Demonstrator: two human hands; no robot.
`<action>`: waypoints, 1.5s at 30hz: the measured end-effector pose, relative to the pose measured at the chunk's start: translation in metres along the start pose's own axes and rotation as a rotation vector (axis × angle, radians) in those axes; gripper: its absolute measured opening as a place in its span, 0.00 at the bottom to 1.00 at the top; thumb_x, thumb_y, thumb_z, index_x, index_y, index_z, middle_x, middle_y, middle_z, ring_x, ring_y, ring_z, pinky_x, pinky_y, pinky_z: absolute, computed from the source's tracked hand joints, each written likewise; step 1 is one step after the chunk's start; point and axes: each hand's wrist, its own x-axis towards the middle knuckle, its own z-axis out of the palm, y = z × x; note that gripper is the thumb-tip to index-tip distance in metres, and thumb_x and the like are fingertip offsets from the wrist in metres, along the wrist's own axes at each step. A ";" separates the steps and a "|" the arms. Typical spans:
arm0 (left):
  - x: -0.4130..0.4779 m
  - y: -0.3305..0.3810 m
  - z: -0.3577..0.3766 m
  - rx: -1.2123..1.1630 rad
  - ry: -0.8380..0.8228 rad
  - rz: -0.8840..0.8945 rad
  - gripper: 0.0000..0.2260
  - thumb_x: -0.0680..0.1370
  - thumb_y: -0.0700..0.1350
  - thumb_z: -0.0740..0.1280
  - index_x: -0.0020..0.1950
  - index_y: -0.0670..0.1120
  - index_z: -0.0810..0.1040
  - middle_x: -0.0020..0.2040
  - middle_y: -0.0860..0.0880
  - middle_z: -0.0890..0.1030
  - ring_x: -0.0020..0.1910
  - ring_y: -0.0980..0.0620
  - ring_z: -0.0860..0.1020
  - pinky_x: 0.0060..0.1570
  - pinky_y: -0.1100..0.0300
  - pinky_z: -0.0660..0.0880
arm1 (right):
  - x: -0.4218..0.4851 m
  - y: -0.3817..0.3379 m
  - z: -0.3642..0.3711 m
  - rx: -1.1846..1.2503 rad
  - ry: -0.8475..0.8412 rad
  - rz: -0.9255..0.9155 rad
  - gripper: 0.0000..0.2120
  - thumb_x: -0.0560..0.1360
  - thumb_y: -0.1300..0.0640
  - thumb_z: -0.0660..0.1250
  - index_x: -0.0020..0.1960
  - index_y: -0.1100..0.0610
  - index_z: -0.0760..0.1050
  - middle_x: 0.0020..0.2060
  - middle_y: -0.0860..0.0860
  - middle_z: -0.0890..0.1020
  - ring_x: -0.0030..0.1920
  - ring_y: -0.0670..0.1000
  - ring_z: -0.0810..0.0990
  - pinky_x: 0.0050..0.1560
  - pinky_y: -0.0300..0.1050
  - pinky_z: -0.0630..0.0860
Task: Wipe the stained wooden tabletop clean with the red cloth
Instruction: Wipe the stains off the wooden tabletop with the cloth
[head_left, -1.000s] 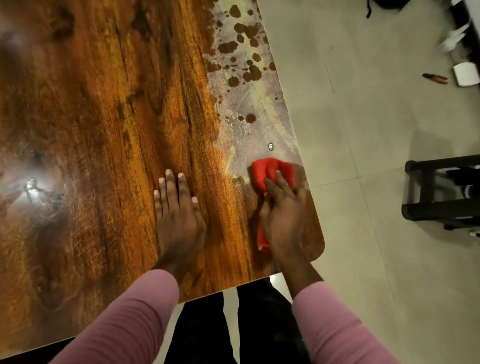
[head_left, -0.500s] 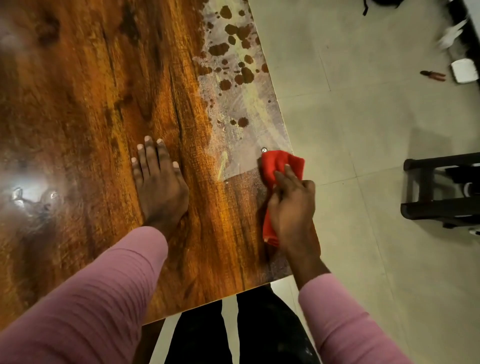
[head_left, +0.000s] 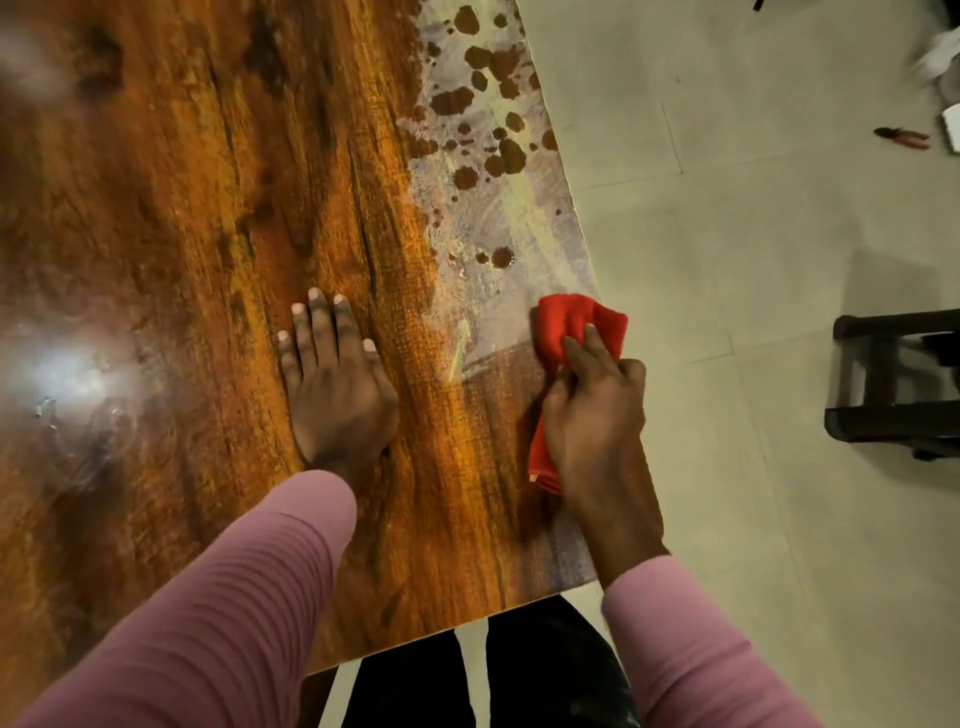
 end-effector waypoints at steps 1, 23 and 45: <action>0.000 -0.001 0.001 0.000 0.002 0.000 0.24 0.84 0.47 0.48 0.79 0.41 0.54 0.80 0.41 0.53 0.79 0.43 0.50 0.77 0.48 0.43 | -0.010 -0.012 0.005 0.013 -0.026 -0.062 0.20 0.72 0.59 0.65 0.64 0.50 0.77 0.66 0.45 0.74 0.53 0.52 0.70 0.47 0.45 0.72; 0.003 0.002 -0.006 -0.003 -0.050 -0.019 0.25 0.83 0.48 0.49 0.79 0.41 0.55 0.80 0.40 0.55 0.79 0.42 0.51 0.77 0.46 0.45 | -0.003 -0.056 0.024 -0.045 -0.227 -0.463 0.19 0.69 0.59 0.69 0.61 0.51 0.79 0.64 0.46 0.77 0.52 0.55 0.74 0.42 0.45 0.77; 0.004 0.004 -0.010 0.017 -0.105 -0.035 0.26 0.82 0.49 0.47 0.80 0.41 0.53 0.80 0.41 0.53 0.79 0.43 0.49 0.77 0.47 0.45 | 0.047 0.022 -0.011 -0.029 -0.066 -0.216 0.19 0.72 0.62 0.67 0.61 0.50 0.78 0.64 0.44 0.76 0.47 0.53 0.71 0.37 0.45 0.73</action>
